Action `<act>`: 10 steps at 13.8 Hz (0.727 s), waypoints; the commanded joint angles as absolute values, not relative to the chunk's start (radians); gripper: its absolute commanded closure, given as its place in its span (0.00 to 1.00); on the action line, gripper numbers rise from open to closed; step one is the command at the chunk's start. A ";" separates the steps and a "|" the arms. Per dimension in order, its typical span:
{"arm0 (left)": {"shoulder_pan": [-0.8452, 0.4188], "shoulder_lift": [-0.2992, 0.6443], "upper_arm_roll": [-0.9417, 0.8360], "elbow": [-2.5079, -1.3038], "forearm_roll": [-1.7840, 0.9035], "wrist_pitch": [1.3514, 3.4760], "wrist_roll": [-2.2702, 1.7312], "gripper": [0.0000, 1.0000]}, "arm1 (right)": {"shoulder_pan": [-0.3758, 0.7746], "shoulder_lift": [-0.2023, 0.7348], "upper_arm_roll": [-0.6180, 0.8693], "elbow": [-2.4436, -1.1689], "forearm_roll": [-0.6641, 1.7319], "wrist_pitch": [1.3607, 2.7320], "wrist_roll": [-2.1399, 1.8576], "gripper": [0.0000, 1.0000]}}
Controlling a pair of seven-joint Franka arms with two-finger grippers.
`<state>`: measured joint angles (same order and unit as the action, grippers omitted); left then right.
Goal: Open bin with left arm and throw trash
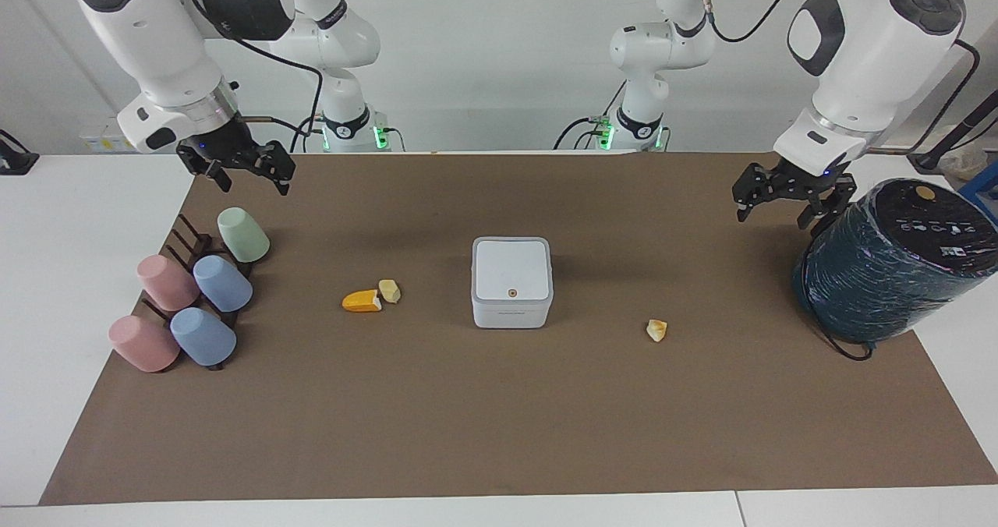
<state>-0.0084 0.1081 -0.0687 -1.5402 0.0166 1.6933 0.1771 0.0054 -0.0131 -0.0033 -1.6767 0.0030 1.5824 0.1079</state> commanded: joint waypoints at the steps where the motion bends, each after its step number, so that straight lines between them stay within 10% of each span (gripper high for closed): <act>1: -0.015 0.080 -0.064 -1.577 0.034 1.718 0.172 0.00 | -0.005 -0.028 0.005 -1.686 0.008 1.578 0.098 0.00; 10: -0.023 0.081 -0.064 -1.568 0.035 1.721 0.167 0.00 | -0.005 -0.028 0.005 -1.686 0.008 1.577 0.098 0.00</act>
